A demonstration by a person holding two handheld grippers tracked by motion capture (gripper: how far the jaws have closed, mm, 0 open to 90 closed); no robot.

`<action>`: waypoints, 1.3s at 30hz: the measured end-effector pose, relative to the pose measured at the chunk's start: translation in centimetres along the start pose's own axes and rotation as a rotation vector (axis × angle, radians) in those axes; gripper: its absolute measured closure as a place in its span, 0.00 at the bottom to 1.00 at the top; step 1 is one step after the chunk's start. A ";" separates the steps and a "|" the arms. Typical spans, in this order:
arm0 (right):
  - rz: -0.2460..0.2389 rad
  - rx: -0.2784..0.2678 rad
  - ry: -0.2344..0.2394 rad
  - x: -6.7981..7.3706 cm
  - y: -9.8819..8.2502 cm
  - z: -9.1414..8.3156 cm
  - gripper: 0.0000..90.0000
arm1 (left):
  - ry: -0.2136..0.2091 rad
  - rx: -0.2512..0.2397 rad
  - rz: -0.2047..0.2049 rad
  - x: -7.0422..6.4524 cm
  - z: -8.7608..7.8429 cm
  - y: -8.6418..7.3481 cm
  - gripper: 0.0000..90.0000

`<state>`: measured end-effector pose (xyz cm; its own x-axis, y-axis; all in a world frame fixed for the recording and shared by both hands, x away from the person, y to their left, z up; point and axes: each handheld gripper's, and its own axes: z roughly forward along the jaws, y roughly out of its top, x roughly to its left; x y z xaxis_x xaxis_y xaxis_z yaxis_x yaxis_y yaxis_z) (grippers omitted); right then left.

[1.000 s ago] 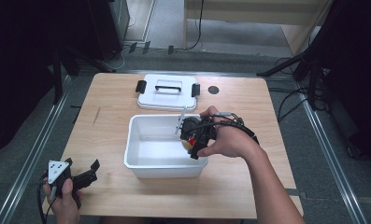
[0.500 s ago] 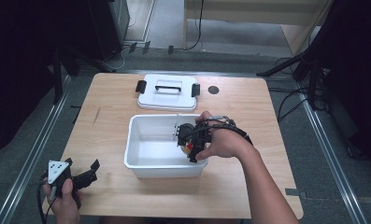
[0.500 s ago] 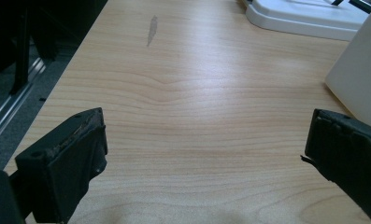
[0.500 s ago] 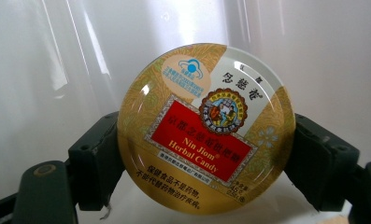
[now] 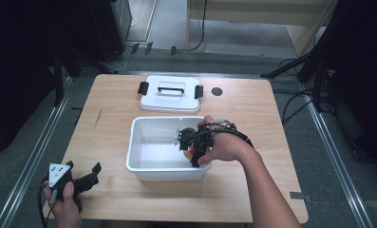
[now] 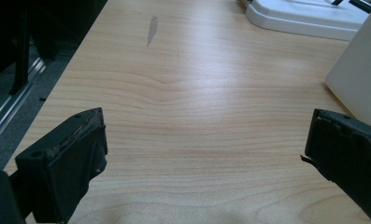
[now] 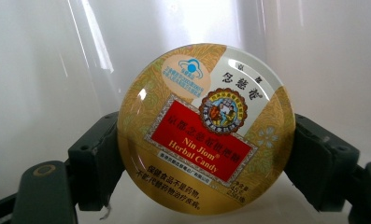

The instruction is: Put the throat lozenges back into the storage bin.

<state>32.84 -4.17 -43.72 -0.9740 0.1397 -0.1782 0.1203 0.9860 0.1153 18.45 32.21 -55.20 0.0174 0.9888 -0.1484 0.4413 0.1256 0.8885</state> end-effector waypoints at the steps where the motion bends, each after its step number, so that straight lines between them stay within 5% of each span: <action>1: -0.001 0.000 0.001 0.0 0.0 0.0 0.22 | 0.000 0.000 0.000 0.0 0.0 0.0 0.00; 22: 0.017 -0.016 0.022 -0.1 -0.1 -0.6 0.24 | -0.001 -0.001 0.000 0.0 0.0 0.0 0.00; 31: 0.045 -0.057 0.011 0.0 -0.3 -2.6 0.27 | -0.002 0.000 0.000 0.0 0.0 0.0 0.00; 39: 0.021 -0.100 -0.015 0.4 -0.7 -5.6 0.27 | -0.001 -0.001 0.001 0.0 0.0 0.0 0.00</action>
<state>31.29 -5.31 -38.45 -0.9684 0.1622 -0.1894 0.1200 0.9689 0.2163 18.47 32.23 -55.19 0.0184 0.9888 -0.1483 0.4401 0.1252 0.8892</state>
